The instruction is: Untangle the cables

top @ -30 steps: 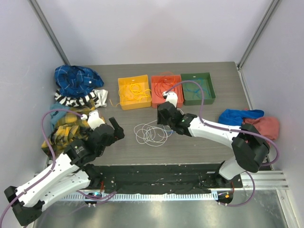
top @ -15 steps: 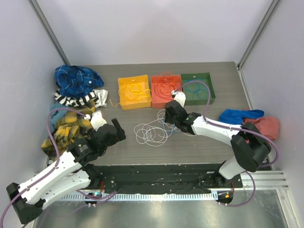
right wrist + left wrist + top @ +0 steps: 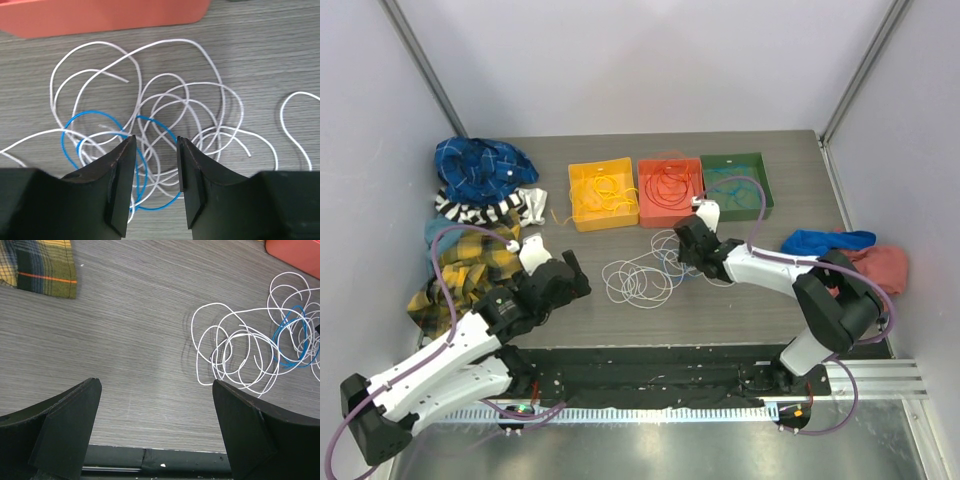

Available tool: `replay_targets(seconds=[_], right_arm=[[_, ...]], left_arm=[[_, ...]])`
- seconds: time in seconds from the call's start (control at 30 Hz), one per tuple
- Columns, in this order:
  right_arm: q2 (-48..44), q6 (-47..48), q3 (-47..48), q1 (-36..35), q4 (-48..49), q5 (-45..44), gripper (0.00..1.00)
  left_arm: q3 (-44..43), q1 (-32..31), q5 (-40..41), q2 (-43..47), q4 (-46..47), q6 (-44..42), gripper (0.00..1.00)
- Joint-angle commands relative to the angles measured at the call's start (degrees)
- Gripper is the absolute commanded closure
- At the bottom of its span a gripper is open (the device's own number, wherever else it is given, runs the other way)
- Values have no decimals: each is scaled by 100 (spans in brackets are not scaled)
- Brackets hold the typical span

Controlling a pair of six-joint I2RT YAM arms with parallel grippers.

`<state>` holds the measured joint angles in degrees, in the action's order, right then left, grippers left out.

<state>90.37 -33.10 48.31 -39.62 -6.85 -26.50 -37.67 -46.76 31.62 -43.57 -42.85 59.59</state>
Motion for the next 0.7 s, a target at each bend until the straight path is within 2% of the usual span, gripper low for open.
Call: replay_targets(seconds=[0.0,0.3,0.67], right_arm=[[-37,-47,-6,121,290,-224,56],[165,-30,-68,191,307,-189,77],[156,-91,-296,217,325,-180,76]], left_arm=[[-3,18,3,-116,312,9,0],[14,18,29,-152,304,-9,0],[-12,18,-68,-318,391,0,0]])
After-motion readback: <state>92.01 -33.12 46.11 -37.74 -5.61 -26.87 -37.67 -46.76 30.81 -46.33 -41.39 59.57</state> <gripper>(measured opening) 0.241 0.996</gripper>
